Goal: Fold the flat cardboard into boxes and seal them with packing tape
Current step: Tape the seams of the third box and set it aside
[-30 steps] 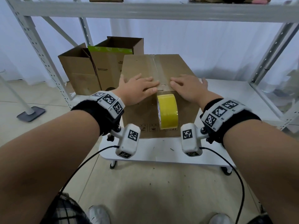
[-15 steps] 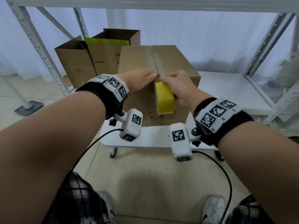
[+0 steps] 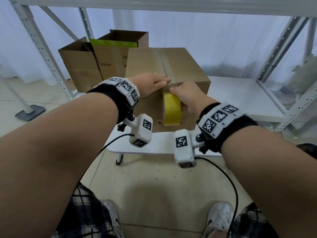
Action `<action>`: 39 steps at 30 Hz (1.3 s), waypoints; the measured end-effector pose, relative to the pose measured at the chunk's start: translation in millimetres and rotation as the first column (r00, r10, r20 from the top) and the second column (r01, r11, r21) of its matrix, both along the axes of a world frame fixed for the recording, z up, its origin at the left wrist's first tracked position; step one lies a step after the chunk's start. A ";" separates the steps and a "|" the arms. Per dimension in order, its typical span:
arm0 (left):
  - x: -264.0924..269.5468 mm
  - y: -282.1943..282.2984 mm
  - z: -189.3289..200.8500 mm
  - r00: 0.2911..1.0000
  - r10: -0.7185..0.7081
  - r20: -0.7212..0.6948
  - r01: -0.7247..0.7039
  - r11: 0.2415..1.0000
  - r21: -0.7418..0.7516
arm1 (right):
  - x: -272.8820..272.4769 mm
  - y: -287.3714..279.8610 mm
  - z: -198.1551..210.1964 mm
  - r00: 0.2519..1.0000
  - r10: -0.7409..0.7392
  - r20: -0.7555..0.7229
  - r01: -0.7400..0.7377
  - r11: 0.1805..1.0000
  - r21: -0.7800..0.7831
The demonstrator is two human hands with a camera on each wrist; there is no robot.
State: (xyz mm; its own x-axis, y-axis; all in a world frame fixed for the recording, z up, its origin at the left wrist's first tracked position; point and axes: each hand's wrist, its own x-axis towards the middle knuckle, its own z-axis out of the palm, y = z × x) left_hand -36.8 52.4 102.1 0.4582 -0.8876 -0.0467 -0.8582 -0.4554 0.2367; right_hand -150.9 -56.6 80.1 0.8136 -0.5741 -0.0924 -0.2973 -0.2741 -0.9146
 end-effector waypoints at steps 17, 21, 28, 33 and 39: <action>-3.4 -12.3 -14.6 0.997 0.036 0.069 -0.015 0.960 -0.281 | 2.3 -43.0 -8.1 0.995 0.034 0.099 0.069 0.498 -0.864; 2.7 -13.5 -16.8 0.994 0.032 0.109 -0.001 0.962 -0.272 | 13.7 -57.5 -9.9 0.994 -0.050 -0.097 -0.047 0.608 -0.793; 14.8 -10.5 -27.2 0.940 0.190 0.284 -0.186 0.982 -0.041 | 19.4 -66.7 -23.6 0.996 -0.045 -0.077 -0.016 0.763 -0.646; 13.0 -13.8 -32.1 0.938 0.141 0.316 -0.104 0.986 -0.132 | 17.5 -56.4 -20.9 0.999 -0.028 -0.028 0.005 0.792 -0.610; 14.3 -16.3 -34.6 0.916 0.138 0.377 -0.086 0.985 -0.152 | 16.0 -56.0 -22.2 1.000 -0.019 -0.018 0.003 0.765 -0.643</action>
State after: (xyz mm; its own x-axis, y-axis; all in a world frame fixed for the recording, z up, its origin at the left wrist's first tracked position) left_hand -22.4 36.1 67.5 0.5147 -0.8155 0.2645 -0.8395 -0.5421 -0.0379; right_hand -134.9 -112.6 57.9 0.8091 -0.5144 0.2840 -0.3219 -0.7924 -0.5181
